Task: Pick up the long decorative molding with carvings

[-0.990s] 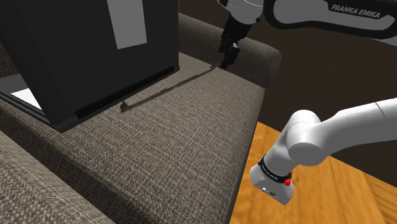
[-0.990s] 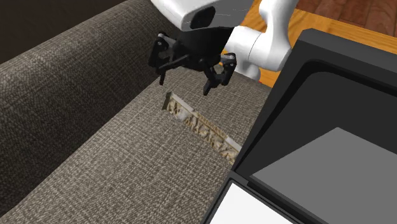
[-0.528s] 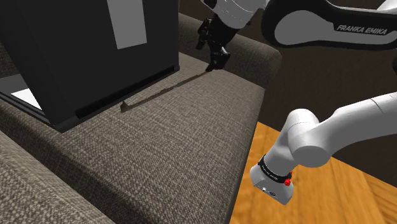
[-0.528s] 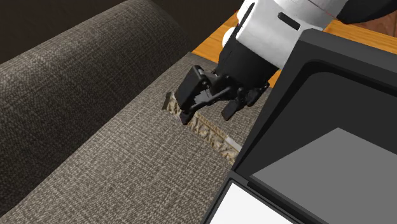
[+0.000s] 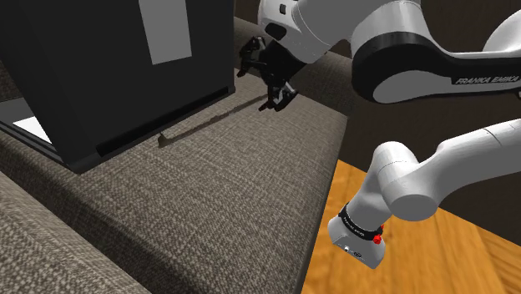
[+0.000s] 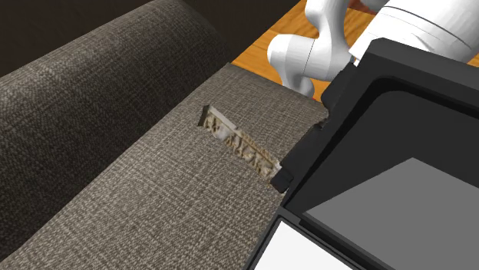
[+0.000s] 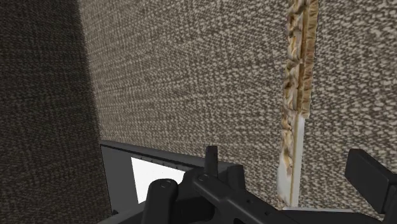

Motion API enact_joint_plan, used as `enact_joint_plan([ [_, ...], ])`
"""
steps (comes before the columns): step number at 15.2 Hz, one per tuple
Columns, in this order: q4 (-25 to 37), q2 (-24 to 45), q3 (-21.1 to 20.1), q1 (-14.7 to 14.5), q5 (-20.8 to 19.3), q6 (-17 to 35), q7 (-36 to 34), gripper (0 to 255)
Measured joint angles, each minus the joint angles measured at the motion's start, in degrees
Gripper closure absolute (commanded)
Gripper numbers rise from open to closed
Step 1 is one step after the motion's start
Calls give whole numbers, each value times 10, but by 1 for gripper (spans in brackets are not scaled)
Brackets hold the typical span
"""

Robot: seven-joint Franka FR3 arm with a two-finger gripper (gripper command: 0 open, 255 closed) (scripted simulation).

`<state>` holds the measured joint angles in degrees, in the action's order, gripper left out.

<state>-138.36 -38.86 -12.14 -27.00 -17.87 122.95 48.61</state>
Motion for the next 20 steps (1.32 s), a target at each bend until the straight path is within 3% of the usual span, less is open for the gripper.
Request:
enact_joint_plan([
  [6,-38,1,-5,0,-7,39,-14,0],
  [7,-39,1,-4,1,-8,40,-14,255],
  [20,-27,-1,-3,-1,-4,25,-7,255],
])
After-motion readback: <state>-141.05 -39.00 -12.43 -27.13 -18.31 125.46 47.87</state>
